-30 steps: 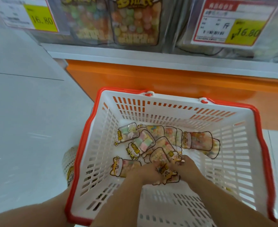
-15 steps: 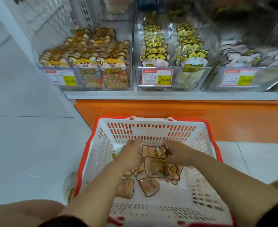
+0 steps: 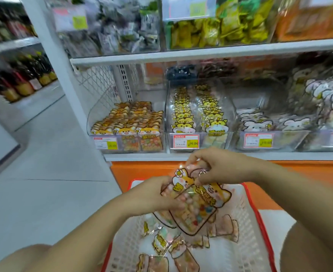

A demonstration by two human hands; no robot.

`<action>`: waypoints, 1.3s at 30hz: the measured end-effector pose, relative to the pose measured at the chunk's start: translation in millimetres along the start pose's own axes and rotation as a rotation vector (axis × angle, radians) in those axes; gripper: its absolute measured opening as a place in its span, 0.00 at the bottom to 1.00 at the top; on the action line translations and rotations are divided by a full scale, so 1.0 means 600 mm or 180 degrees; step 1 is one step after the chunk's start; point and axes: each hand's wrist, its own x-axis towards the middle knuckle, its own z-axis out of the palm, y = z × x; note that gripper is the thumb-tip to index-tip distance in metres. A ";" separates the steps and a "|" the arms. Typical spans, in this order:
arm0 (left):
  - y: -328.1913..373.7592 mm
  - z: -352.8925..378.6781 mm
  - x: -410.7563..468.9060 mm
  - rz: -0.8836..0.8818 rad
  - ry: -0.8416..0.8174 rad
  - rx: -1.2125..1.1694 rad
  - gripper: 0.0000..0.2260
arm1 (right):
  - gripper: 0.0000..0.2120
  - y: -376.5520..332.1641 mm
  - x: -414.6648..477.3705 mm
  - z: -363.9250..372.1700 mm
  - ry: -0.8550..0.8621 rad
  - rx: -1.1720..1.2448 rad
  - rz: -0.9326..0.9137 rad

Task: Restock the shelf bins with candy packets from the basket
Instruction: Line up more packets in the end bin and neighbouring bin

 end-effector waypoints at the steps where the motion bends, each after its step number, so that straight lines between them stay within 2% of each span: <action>1: -0.001 0.003 -0.001 0.0028 0.0052 -0.0063 0.11 | 0.18 0.003 0.005 0.005 0.0039 0.0075 0.0024; 5: -0.025 0.004 0.010 0.0106 0.0172 -0.0193 0.08 | 0.13 0.023 0.025 0.019 0.0081 0.0410 0.0215; 9: -0.032 -0.018 0.019 0.0080 0.0206 -0.0425 0.15 | 0.13 0.042 0.027 0.003 0.0142 0.1029 0.0452; 12: -0.034 -0.051 0.007 -0.0004 0.0290 -0.0298 0.18 | 0.08 0.055 0.021 -0.017 0.0507 0.1166 0.0474; 14: -0.042 -0.076 -0.008 -0.0094 0.0498 -0.0229 0.13 | 0.12 0.068 0.016 -0.030 0.0830 0.1377 0.0582; 15: -0.045 -0.089 -0.016 -0.0179 0.0712 -0.0260 0.12 | 0.11 0.075 0.013 -0.035 0.0960 0.1536 0.0654; 17: -0.055 -0.109 -0.031 -0.0354 0.1255 -0.0511 0.10 | 0.06 0.082 0.007 -0.039 0.1192 0.1856 0.0764; 19: -0.061 -0.108 -0.042 -0.0513 0.1650 -0.0902 0.08 | 0.06 0.083 0.005 -0.032 0.1444 0.2153 0.0850; 24: -0.067 -0.045 -0.037 -0.0766 0.1850 -0.1613 0.10 | 0.12 0.052 0.011 -0.001 0.2683 0.3362 0.0858; 26: -0.062 -0.020 -0.026 -0.0827 0.1897 -0.1837 0.11 | 0.13 0.028 0.011 0.025 0.2760 0.3922 0.0817; 28: -0.052 -0.006 -0.016 -0.0826 0.1861 -0.2278 0.12 | 0.13 0.010 0.010 0.059 0.2483 0.4126 0.0778; 30: -0.041 -0.001 -0.010 -0.0718 0.1821 -0.2812 0.12 | 0.13 -0.003 0.004 0.080 0.2439 0.3647 0.0669; 32: -0.028 0.000 -0.008 -0.0577 0.1753 -0.3221 0.14 | 0.09 -0.023 -0.004 0.085 0.2812 0.2847 0.0289; 34: -0.011 0.004 -0.006 -0.0428 0.1660 -0.3473 0.16 | 0.07 -0.041 -0.005 0.091 0.3158 0.1538 -0.0301; 35: -0.002 0.008 -0.007 -0.0349 0.1617 -0.3553 0.17 | 0.06 -0.047 -0.001 0.100 0.3148 0.0949 -0.0566; 37: 0.015 0.019 -0.010 -0.0179 0.1518 -0.3628 0.12 | 0.03 -0.045 0.013 0.128 0.2811 0.0338 -0.0870; 39: 0.024 0.027 -0.014 -0.0101 0.1439 -0.3631 0.08 | 0.07 -0.041 0.023 0.144 0.2370 0.0259 -0.0897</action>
